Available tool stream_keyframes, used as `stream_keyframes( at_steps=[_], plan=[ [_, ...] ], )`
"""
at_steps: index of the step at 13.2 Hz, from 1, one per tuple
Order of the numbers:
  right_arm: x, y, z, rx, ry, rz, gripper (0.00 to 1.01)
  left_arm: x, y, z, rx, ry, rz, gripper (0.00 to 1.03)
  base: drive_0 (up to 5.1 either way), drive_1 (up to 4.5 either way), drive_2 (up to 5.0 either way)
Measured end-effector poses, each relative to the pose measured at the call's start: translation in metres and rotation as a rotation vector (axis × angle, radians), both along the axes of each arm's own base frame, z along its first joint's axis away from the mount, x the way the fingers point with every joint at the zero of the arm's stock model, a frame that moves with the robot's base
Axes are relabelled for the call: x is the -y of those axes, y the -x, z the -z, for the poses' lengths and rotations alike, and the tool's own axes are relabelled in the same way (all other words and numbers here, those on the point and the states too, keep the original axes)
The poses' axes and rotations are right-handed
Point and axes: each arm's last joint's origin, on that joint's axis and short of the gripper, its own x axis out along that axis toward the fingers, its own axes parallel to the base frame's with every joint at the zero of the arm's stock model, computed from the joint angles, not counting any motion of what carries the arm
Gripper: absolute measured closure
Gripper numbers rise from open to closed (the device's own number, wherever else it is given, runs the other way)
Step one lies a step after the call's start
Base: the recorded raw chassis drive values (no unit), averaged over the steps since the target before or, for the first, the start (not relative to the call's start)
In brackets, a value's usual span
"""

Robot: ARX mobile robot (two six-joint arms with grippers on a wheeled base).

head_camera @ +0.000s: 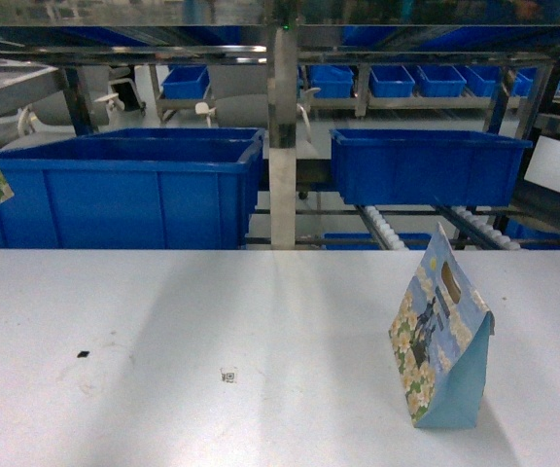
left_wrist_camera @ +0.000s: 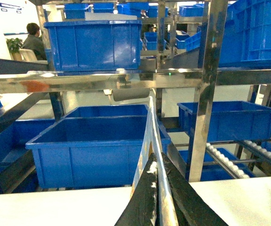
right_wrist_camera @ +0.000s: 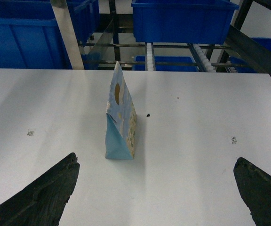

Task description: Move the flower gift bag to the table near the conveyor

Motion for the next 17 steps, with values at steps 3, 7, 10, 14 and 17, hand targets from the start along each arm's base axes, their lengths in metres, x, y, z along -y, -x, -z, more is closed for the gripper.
stream_keyframes(
  at_steps=[3,7,10,14,17],
  plan=[
    [0.0,0.0,0.0,0.0,-0.001,0.0,0.03,0.025,0.003,0.019,-0.014,0.02,0.015,1.01,0.0,0.0,0.0],
    [0.0,0.0,0.0,0.001,-0.001,0.0,0.03,0.065,-0.012,0.052,-0.04,0.048,0.008,1.01,0.0,0.0,0.0],
    [0.0,0.0,0.0,0.001,-0.001,0.0,0.03,0.076,-0.038,0.086,-0.092,0.094,-0.073,1.01,0.0,0.0,0.0],
    [0.0,0.0,0.0,0.0,-0.001,0.0,0.03,0.06,-0.077,0.124,-0.125,0.166,-0.207,1.01,0.0,0.0,0.0],
    [0.0,0.0,0.0,0.001,-0.001,0.0,0.03,0.039,-0.098,0.148,-0.139,0.208,-0.275,1.01,0.0,0.0,0.0]
  ],
)
